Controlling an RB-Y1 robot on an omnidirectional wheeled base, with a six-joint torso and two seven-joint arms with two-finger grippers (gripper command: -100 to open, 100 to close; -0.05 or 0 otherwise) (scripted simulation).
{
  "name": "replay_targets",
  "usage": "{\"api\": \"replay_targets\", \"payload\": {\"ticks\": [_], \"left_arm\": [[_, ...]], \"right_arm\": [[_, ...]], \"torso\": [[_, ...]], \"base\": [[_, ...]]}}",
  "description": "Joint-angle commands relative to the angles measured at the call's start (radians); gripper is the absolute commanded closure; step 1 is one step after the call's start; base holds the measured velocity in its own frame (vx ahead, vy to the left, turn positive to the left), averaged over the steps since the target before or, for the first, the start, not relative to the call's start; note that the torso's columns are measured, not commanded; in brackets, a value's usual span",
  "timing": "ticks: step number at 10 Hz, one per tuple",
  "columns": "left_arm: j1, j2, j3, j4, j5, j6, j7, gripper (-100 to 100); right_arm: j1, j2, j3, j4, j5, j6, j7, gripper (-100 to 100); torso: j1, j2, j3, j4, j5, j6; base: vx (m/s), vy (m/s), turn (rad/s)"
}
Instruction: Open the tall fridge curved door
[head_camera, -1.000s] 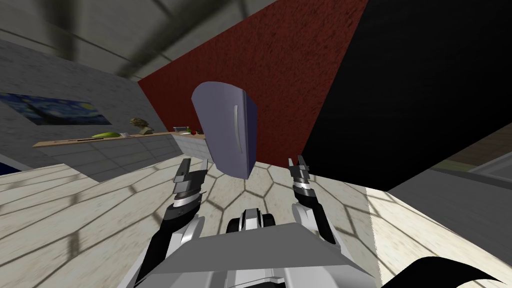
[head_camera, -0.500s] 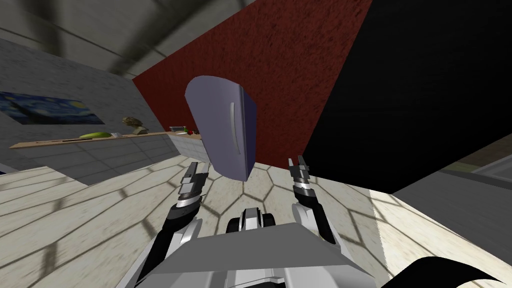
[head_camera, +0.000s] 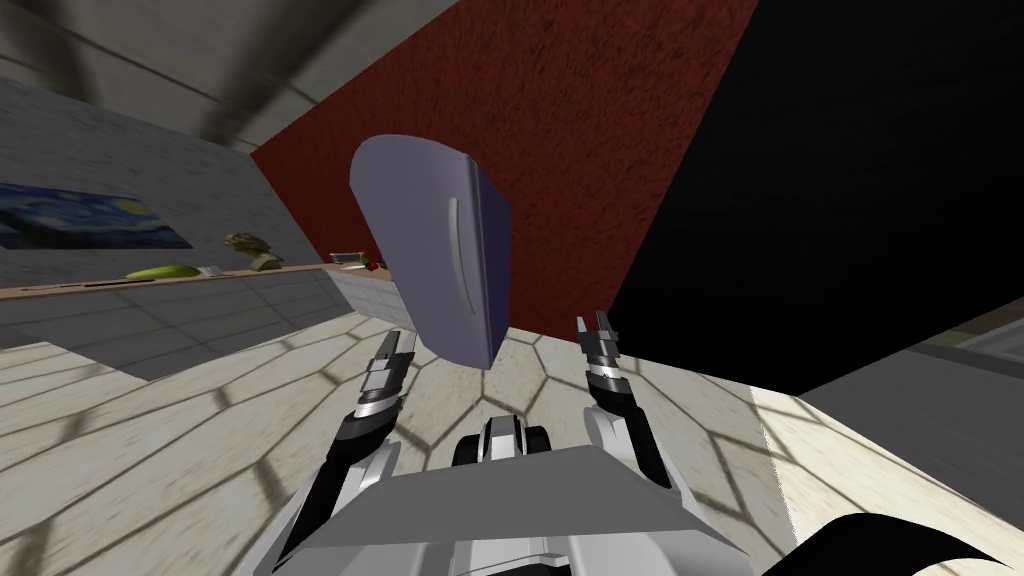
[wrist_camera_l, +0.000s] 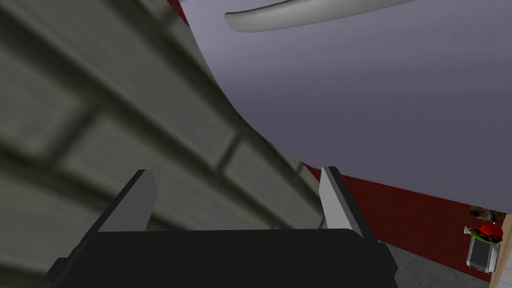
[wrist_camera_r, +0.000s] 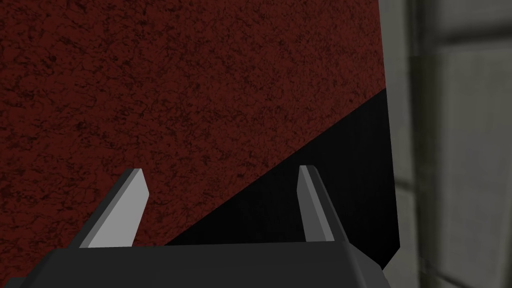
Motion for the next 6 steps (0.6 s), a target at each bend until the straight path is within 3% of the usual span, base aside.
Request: {"api": "replay_targets", "payload": {"ticks": [1,6], "left_arm": [[-0.007,0.004,0.024,0.07,-0.001,-0.027,-0.02,-100],[-0.025,0.023,0.07,0.216,-0.006,-0.077,-0.065,-100]], "right_arm": [[0.0,0.0,0.0,0.0,0.0,0.0,0.0,0],[0.0,0.0,0.0,0.0,0.0,0.0,0.0,0]], "torso": [[0.0,0.0,0.0,0.0,0.0,0.0],[0.001,-0.003,-0.002,-0.001,0.0,0.0]], "base": [[0.128,-0.058,-0.01],[0.168,-0.058,-0.008]]}}
